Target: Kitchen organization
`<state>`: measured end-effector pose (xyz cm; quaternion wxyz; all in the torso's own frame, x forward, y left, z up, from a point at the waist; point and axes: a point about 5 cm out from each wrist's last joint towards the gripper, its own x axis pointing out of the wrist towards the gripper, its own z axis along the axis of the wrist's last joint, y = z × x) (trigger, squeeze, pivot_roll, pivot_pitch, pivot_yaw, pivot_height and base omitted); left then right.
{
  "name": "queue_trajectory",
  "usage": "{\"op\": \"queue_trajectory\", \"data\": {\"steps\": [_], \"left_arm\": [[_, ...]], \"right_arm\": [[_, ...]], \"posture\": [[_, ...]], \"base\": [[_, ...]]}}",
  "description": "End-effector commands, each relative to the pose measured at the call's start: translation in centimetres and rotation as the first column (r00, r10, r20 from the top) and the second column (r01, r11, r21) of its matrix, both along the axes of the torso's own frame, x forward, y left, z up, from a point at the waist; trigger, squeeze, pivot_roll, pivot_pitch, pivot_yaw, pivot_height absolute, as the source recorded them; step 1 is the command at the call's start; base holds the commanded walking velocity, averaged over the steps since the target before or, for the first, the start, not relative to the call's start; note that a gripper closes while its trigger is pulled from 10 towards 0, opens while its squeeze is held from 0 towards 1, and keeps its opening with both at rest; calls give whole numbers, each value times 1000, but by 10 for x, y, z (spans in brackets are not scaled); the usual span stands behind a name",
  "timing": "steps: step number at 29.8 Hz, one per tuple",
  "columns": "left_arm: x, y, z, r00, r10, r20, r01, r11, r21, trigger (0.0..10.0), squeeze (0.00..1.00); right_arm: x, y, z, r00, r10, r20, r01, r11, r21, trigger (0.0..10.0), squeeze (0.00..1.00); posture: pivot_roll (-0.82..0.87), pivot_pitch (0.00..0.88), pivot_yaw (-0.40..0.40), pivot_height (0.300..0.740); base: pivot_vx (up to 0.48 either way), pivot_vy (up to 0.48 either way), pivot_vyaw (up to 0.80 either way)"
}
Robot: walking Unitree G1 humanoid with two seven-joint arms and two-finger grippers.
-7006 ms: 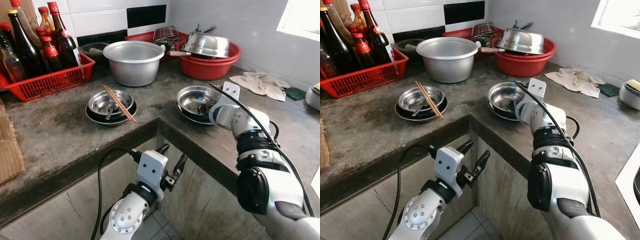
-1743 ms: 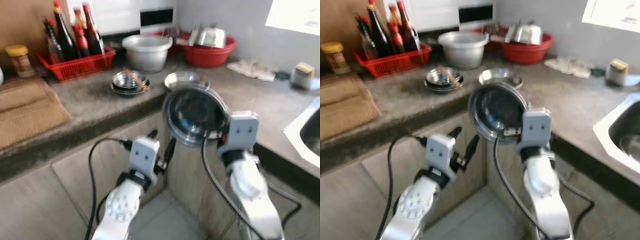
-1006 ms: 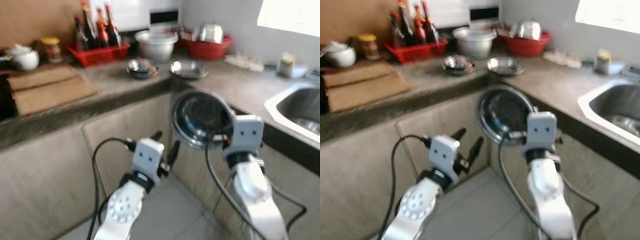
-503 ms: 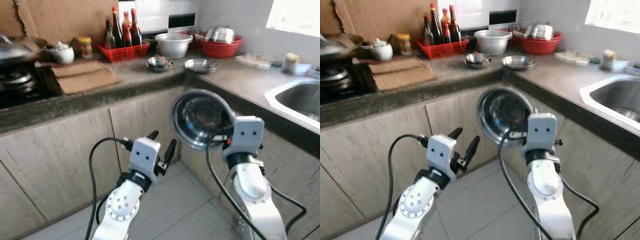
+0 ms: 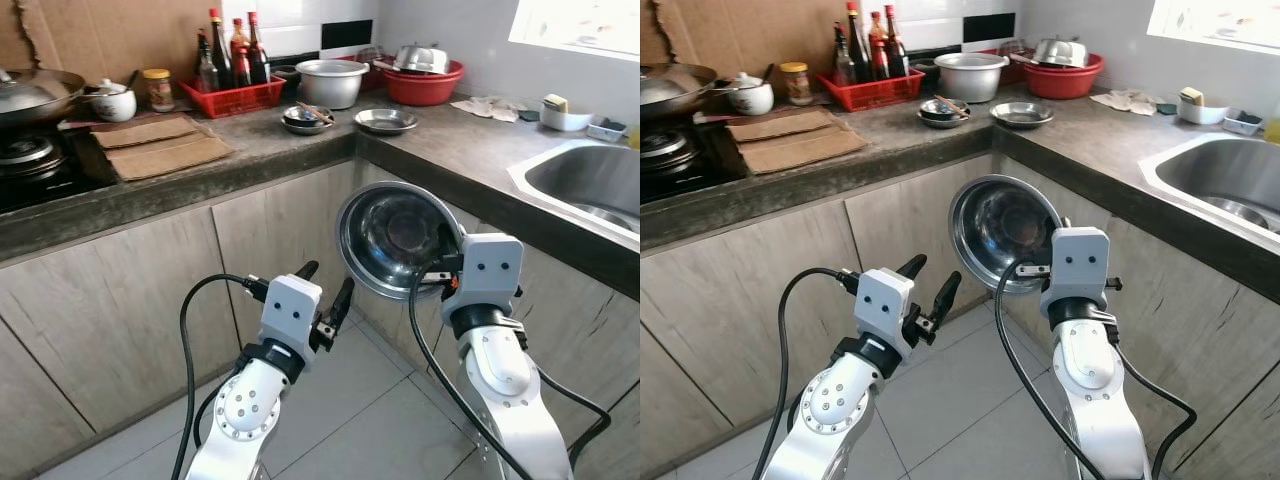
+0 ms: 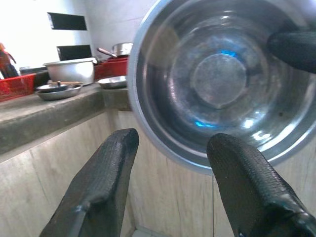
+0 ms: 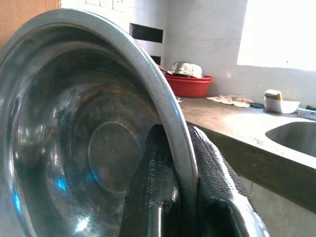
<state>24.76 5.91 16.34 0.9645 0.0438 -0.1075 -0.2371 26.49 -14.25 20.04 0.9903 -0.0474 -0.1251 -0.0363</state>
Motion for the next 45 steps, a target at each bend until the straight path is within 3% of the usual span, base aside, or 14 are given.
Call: {"op": "queue_trajectory", "data": {"steps": [1, 14, 26, 36, 45], "left_arm": [[1, -1, 3, 1000, -7, 16, 7, 1000, 9, 10000, 0], [3, -3, 3, 1000, -19, 24, 18, 1000, 21, 10000, 0], [4, -3, 4, 1000, -18, 25, 17, 1000, 24, 10000, 0], [4, -2, 3, 1000, -17, 22, 16, 1000, 24, 10000, 0], [5, -2, 2, 1000, -18, 22, 17, 1000, 23, 10000, 0]], "right_arm": [[0, -1, 6, 1000, -7, 27, 7, 1000, 7, 10000, 0], [0, -1, 6, 1000, -6, 27, 5, 1000, 26, 10000, 0], [0, -1, 7, 999, -13, 30, 13, 999, 30, 10000, 0], [1, -1, 7, 999, -18, 32, 17, 999, 33, 10000, 0], [2, -1, 9, 999, -19, 38, 18, 999, 37, 10000, 0]], "posture": [[-11, 0, -16, 740], [-13, 0, -11, 740], [-11, 0, -8, 740], [-12, 0, -9, 740], [-12, 0, -8, 740]], "base": [[0, 0, 0], [272, 0, 0], [341, 0, -775], [363, 0, 0], [365, 0, -800]]}}
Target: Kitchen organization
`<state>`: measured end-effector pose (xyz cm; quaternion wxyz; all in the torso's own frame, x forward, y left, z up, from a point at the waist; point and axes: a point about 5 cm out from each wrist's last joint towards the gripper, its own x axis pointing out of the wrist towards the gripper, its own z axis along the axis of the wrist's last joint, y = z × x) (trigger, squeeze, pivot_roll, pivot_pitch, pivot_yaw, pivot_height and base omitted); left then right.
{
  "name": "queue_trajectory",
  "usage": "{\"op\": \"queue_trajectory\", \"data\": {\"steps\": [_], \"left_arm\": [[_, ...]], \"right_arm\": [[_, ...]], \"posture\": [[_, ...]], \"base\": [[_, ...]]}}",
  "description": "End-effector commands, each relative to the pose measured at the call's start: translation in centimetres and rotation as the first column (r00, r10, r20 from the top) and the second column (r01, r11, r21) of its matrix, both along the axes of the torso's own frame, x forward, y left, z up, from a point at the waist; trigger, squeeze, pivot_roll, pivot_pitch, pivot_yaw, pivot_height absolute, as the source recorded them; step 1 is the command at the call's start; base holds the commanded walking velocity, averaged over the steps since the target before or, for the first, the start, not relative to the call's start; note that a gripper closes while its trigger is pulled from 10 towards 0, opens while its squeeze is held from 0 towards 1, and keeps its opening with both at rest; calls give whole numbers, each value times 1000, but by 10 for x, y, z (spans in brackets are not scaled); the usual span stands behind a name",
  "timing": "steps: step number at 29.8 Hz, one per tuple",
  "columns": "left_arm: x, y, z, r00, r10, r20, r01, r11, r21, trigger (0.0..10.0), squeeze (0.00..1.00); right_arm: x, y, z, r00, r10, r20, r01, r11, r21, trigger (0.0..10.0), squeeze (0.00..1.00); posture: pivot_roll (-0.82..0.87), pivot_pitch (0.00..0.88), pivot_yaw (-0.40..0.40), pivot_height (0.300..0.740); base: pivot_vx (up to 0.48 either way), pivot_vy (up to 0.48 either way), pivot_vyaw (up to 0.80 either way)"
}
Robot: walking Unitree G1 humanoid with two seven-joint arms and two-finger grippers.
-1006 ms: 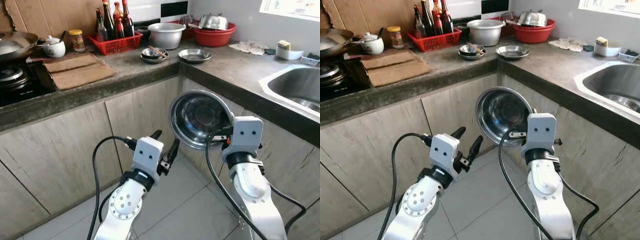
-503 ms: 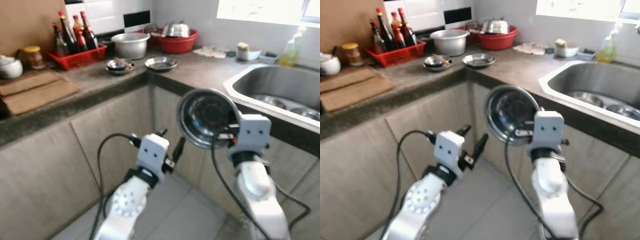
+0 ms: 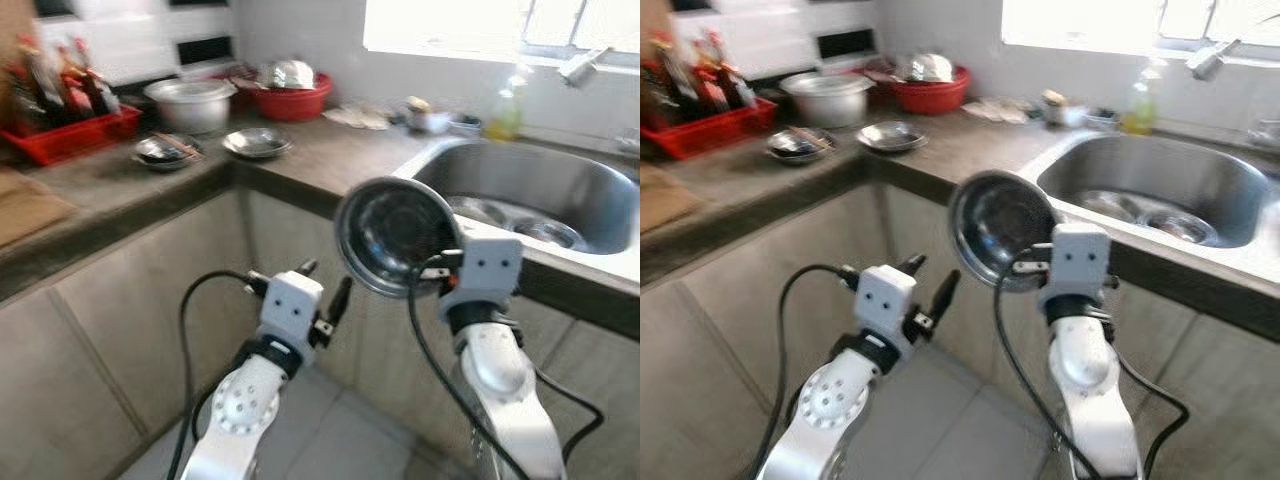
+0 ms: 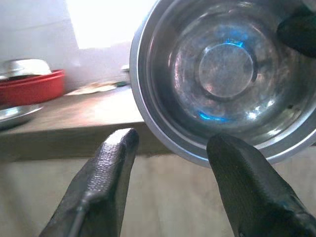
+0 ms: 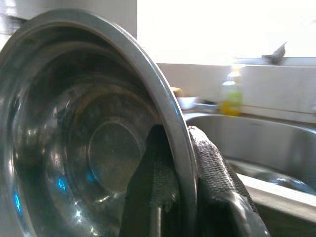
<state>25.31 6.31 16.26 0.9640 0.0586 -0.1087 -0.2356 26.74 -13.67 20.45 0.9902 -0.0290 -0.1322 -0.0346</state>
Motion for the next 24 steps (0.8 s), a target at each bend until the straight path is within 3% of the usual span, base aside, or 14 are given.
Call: {"op": "queue_trajectory", "data": {"steps": [1, 6, 15, 24], "left_arm": [[-1, -6, 3, 1000, -23, 13, 23, 1000, -4, 10000, 0], [0, -6, 4, 1000, -22, 14, 23, 1000, -5, 10000, 0], [0, -6, 4, 1000, -18, 16, 19, 1000, -7, 10000, 0], [0, -6, 3, 1000, -19, 14, 20, 1000, -8, 10000, 0]], "right_arm": [[0, -7, 5, 999, -28, 24, 28, 1000, 3, 10000, 0], [1, -7, 8, 999, -29, 34, 29, 1000, 3, 10000, 0], [4, -9, 12, 998, -30, 48, 30, 1000, 6, 10000, 0], [5, -9, 14, 998, -28, 55, 28, 1000, 4, 10000, 0]], "posture": [[-12, 0, -8, 740], [-11, 0, -8, 740], [-10, 0, -12, 740], [-12, 0, -13, 740]], "base": [[364, 0, -800], [362, 0, -653], [363, 0, 0], [363, 0, -671]]}}
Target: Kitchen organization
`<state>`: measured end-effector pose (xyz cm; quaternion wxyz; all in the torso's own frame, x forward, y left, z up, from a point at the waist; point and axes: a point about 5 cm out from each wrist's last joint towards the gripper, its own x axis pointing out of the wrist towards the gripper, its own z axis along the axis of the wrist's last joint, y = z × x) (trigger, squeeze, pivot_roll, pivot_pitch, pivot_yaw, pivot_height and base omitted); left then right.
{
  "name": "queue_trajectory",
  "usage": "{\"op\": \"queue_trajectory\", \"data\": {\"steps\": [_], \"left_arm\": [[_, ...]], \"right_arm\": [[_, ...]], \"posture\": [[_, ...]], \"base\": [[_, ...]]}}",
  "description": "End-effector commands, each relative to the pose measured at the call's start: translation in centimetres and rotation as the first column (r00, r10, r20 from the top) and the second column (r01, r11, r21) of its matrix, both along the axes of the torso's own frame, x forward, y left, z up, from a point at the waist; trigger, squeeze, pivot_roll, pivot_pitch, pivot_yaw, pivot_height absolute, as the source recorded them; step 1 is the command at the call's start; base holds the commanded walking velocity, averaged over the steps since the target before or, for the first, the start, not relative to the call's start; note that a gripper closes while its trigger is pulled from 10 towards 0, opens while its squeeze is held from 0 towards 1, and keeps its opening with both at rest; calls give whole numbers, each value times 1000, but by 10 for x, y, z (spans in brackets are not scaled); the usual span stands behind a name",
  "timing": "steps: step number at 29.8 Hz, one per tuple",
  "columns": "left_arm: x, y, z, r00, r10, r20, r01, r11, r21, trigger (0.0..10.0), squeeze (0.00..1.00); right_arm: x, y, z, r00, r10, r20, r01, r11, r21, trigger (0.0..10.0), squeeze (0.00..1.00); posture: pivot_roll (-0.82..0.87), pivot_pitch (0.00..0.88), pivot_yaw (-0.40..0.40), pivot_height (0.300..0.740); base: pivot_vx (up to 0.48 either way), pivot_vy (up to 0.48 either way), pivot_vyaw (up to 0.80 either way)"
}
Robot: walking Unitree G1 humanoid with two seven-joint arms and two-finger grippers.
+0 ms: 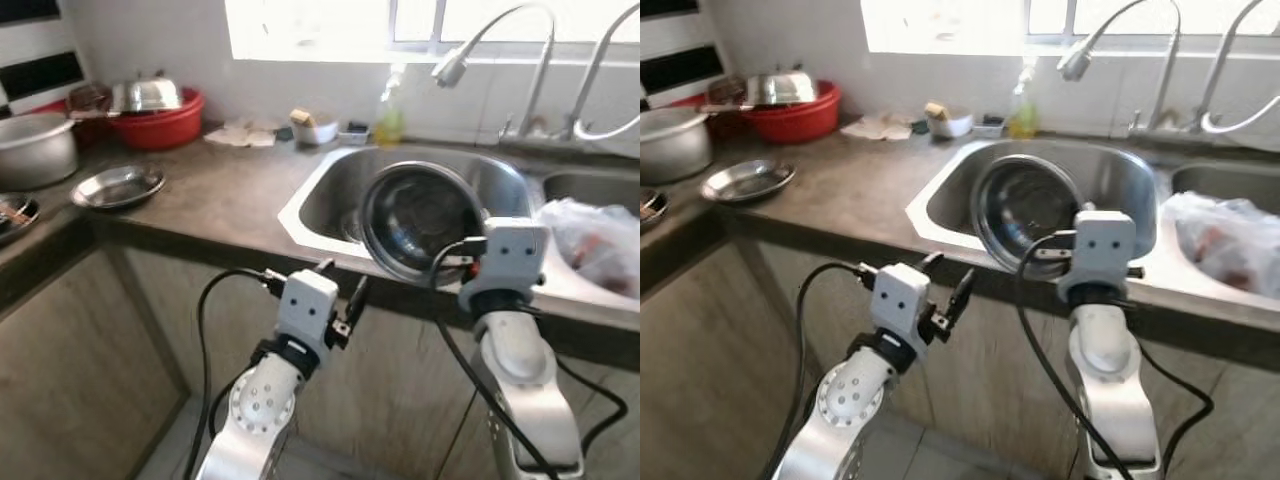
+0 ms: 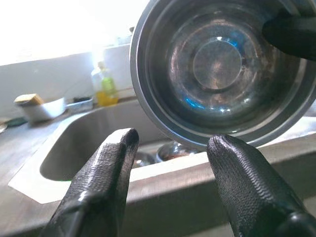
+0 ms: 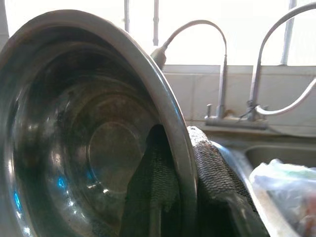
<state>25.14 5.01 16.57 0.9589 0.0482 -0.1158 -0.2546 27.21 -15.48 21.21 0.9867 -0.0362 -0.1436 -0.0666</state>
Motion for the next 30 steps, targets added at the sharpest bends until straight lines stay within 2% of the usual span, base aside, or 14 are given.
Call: {"op": "queue_trajectory", "data": {"steps": [1, 18, 23, 30], "left_arm": [[2, 7, 0, 1000, 23, 7, -23, 1000, 10, 10000, 0], [1, 7, -1, 1000, 23, 6, -23, 1000, 12, 10000, 0], [2, 7, 0, 1000, 28, 6, -28, 1000, 9, 10000, 0], [0, 6, -2, 1000, 28, 1, -28, 1000, 6, 10000, 0]], "right_arm": [[0, 9, 7, 999, 37, 32, -37, 999, 7, 10000, 0], [5, 8, 8, 999, 46, 24, -46, 999, -2, 10000, 0], [7, 4, 9, 999, 36, 26, -36, 999, -6, 10000, 0], [18, -10, 13, 1000, -9, 8, 9, 1000, -4, 10000, 0]], "posture": [[-12, 0, -13, 740], [-11, 0, -16, 740], [-10, 0, -17, 740], [-11, 0, -21, 740]], "base": [[364, 0, 0], [361, 0, 0], [327, 0, 0], [302, 0, 0]]}}
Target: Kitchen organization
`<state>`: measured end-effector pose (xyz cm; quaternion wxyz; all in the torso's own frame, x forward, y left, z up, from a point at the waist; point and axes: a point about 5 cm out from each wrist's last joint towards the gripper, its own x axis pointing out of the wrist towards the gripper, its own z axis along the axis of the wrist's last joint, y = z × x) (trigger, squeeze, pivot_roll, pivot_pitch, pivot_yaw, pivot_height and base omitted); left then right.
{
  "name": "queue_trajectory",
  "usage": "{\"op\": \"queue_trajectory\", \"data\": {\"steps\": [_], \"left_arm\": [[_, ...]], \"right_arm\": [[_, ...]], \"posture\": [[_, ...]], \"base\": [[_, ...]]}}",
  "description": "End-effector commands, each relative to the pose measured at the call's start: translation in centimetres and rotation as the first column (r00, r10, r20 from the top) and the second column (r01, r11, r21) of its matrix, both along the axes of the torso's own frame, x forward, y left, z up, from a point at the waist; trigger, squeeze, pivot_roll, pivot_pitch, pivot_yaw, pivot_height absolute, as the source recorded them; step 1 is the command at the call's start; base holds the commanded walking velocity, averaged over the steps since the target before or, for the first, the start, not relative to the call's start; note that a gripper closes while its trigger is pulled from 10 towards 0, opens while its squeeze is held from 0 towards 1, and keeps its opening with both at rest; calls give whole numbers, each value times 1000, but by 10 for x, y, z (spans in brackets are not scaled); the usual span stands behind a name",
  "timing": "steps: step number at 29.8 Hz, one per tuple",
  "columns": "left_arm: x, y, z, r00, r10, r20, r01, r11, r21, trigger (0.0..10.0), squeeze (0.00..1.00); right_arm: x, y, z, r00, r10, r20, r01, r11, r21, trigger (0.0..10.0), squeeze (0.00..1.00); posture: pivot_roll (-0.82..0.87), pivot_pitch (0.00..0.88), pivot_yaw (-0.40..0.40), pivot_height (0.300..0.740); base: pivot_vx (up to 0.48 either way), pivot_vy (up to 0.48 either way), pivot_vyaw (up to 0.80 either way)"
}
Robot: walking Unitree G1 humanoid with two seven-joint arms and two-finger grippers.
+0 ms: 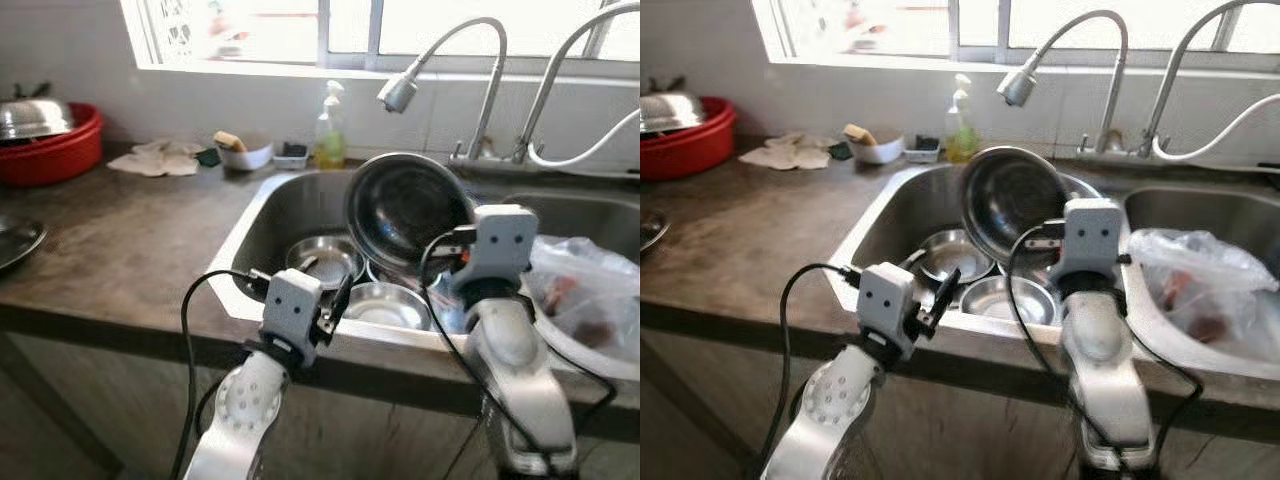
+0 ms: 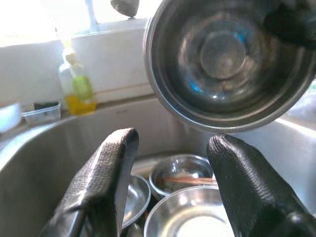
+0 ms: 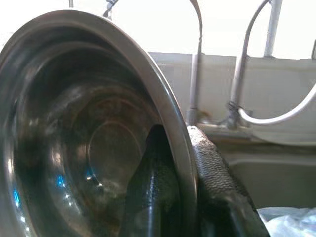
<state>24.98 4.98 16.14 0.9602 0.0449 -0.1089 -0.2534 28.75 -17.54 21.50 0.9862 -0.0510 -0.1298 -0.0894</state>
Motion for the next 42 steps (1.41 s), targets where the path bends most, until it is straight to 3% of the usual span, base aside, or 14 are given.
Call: {"op": "queue_trajectory", "data": {"steps": [1, 4, 6, 15, 17, 23, 27, 31, 32, 34, 35, 36, 37, 42], "left_arm": [[2, 7, 3, 1000, 25, 15, -25, 1000, 8, 10000, 0], [1, 7, 2, 1000, 25, 14, -25, 1000, 10, 10000, 0], [2, 9, 1, 999, 42, -4, -42, 999, 6, 10000, 0], [-3, 9, -2, 999, 35, -24, -35, 999, 12, 10000, 0], [-5, 9, -2, 999, 33, -30, -33, 999, 12, 10000, 0], [-10, 9, -5, 998, 33, -50, -31, 999, 31, 10000, 0], [-12, 9, -4, 998, 31, -52, -29, 999, 26, 10000, 0], [-14, 10, -3, 998, 32, -55, -30, 999, 31, 10000, 0], [-15, 11, -4, 998, 32, -57, -30, 999, 34, 10000, 0], [-15, 11, -3, 998, 32, -58, -30, 999, 36, 10000, 0], [-16, 11, -3, 998, 31, -59, -29, 999, 35, 10000, 0], [-16, 11, -3, 998, 31, -59, -29, 999, 35, 10000, 0], [-16, 11, -3, 998, 33, -60, -31, 999, 35, 10000, 0], [-16, 11, -2, 997, 37, -63, -35, 999, 35, 10000, 0]], "right_arm": [[4, 10, 10, 999, 38, 29, -39, 999, 17, 10000, 0], [7, 7, 11, 999, 32, 21, -33, 999, 20, 10000, 0], [20, 4, -1, 996, 29, -84, -28, 999, 16, 10000, 0], [43, -17, -26, 959, -17, -284, 55, 991, 124, 10000, 0], [53, -31, -39, 919, -35, -393, 103, 983, 153, 10000, 0], [65, -52, -51, 873, -61, -484, 184, 960, 211, 10000, 0], [63, -62, -64, 806, -108, -582, 263, 946, 188, 10000, 0], [60, -62, -74, 771, -103, -628, 282, 940, 193, 10000, 0], [58, -60, -78, 755, -98, -648, 284, 940, 189, 10000, 188], [57, -59, -82, 744, -95, -661, 288, 939, 189, 10000, 227], [56, -59, -85, 732, -94, -675, 291, 939, 184, 10000, 580], [56, -59, -85, 732, -94, -675, 291, 939, 184, 10000, 580], [54, -60, -89, 719, -95, -688, 295, 939, 179, 10000, 1000], [52, -61, -94, 702, -98, -706, 308, 935, 177, 10000, 1000]], "posture": [[-11, 0, -21, 740], [-9, 0, -22, 740], [-8, 0, -24, 740], [5, 21, -30, 740], [6, 34, -28, 740], [14, 60, -32, 740], [21, 74, -35, 740], [27, 91, -28, 740], [31, 97, -28, 740], [31, 97, -28, 740], [38, 100, -31, 740], [38, 100, -31, 740], [37, 104, -34, 740], [36, 103, -36, 740]], "base": [[341, 0, 0], [344, 0, 0], [152, 0, 0], [0, 0, 0], [0, 0, 0], [0, 0, 0], [0, 0, 0], [0, 0, 0], [0, 0, 0], [0, 0, 0], [0, 0, 0], [0, 0, 0], [0, 0, 0], [0, 0, 0]]}}
